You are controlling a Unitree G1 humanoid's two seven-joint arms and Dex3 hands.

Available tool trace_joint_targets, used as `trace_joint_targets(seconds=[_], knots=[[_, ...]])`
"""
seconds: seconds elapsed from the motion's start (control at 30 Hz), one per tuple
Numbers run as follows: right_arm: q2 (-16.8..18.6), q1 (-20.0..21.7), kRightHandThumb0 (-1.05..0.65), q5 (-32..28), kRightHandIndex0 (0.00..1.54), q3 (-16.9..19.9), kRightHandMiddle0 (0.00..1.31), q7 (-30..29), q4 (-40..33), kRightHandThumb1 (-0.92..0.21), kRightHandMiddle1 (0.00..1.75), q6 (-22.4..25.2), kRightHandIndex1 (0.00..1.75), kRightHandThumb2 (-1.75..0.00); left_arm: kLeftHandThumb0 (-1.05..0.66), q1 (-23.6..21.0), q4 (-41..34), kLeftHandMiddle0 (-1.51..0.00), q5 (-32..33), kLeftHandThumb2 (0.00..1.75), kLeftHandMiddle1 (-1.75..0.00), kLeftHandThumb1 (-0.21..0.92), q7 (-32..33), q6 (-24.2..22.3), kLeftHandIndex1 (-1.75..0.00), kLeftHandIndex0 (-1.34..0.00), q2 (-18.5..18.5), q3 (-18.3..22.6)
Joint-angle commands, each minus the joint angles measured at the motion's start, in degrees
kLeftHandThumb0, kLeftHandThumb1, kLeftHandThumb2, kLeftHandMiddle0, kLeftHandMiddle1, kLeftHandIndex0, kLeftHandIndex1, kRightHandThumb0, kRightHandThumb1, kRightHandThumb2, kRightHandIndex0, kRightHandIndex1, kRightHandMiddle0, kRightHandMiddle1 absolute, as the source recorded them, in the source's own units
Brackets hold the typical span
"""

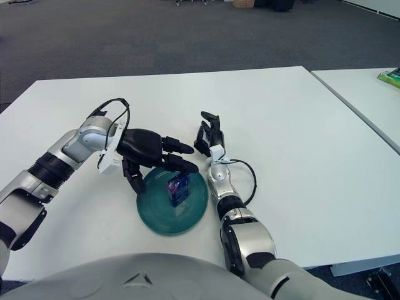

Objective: Put the gum into the plate.

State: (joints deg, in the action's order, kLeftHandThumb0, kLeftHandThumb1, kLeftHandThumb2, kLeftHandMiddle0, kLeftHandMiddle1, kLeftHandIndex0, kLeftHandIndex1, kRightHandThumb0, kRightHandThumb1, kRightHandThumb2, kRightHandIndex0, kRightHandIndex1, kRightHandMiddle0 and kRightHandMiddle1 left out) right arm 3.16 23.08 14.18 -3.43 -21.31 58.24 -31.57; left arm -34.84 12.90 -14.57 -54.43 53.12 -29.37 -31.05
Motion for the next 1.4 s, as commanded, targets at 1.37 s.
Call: trace_joint_targets(seconds=[1.37], knots=[[0.78, -25.01, -0.79, -15.06, 0.17, 2.31, 0.00, 23.31, -28.22, -0.92, 0.54, 20.65, 0.01, -0.95, -0.92, 35.28, 8.56, -0.31, 26.81, 0.96, -0.01, 0.92, 53.45, -25.53, -0.52, 0.00, 36.09, 36.20]])
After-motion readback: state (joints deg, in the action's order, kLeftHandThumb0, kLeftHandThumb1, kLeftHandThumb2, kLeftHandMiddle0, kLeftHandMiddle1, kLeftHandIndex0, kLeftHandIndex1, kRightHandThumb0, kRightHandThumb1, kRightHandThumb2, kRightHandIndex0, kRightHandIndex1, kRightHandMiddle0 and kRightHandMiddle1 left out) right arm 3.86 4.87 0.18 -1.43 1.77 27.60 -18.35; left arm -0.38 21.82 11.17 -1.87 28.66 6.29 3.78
